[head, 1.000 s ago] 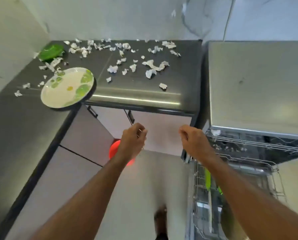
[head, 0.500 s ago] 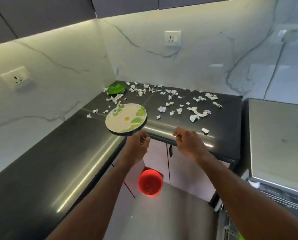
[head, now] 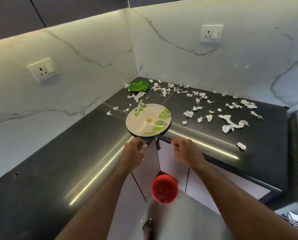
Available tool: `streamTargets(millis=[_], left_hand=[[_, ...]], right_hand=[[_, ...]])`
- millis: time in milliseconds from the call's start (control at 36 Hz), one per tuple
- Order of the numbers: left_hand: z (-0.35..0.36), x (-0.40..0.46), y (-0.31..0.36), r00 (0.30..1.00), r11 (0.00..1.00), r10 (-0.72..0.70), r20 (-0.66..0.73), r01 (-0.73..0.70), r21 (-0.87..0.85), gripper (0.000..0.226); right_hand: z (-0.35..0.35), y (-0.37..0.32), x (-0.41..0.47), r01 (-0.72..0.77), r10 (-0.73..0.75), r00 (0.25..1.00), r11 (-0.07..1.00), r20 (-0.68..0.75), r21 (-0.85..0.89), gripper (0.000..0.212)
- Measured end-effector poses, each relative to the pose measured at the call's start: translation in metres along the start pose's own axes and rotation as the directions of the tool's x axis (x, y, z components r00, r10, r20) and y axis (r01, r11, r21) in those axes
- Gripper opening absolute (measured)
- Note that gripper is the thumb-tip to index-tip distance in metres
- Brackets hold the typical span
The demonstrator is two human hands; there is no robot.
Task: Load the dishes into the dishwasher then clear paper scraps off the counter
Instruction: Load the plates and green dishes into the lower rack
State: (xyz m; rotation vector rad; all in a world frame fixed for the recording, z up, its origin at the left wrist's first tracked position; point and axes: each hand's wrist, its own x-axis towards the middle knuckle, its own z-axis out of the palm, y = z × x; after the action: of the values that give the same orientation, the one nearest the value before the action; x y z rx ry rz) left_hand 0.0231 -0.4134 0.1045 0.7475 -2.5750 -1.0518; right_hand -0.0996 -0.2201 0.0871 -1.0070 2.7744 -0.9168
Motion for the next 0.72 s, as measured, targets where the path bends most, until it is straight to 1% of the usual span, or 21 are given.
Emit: streamTargets(millis=[111, 250, 361, 444, 500, 556, 639, 722], left_hand=[[-0.002, 0.053, -0.022, 1.0, 1.0, -0.016, 0.006, 0.016, -0.009, 0.01], [-0.006, 0.127, -0.047, 0.997, 0.999, -0.051, 0.049, 0.052, -0.015, 0.007], [-0.011, 0.181, -0.068, 0.992, 0.997, -0.075, 0.098, 0.078, -0.024, 0.006], [-0.014, 0.223, -0.084, 0.989, 0.994, -0.102, 0.106, 0.106, -0.031, 0.006], [-0.014, 0.242, -0.091, 0.985, 0.99, -0.127, 0.118, 0.133, -0.039, 0.007], [-0.012, 0.256, -0.098, 0.98, 0.988, -0.148, 0.131, 0.153, -0.034, 0.008], [-0.008, 0.273, -0.104, 0.974, 0.986, -0.16, 0.158, 0.165, -0.021, 0.007], [-0.003, 0.283, -0.108, 0.973, 0.986, -0.161, 0.163, 0.165, -0.009, 0.008]], right_hand=[[0.023, 0.0, 0.054, -0.041, 0.041, 0.999, 0.999, 0.02, -0.022, 0.025], [0.048, 0.0, 0.119, -0.137, 0.137, 0.99, 0.99, 0.029, 0.015, 0.019], [0.069, 0.002, 0.164, -0.199, 0.198, 0.978, 0.98, 0.063, 0.0, 0.023], [0.083, 0.004, 0.196, -0.284, 0.283, 0.957, 0.959, 0.061, 0.012, 0.029], [0.092, 0.008, 0.211, -0.383, 0.381, 0.922, 0.923, 0.06, 0.029, 0.035], [0.101, 0.016, 0.223, -0.501, 0.5, 0.865, 0.865, 0.049, 0.031, 0.04], [0.114, 0.031, 0.238, -0.667, 0.664, 0.745, 0.741, 0.062, 0.075, 0.047], [0.126, 0.044, 0.251, -0.768, 0.761, 0.639, 0.623, 0.116, 0.148, 0.054]])
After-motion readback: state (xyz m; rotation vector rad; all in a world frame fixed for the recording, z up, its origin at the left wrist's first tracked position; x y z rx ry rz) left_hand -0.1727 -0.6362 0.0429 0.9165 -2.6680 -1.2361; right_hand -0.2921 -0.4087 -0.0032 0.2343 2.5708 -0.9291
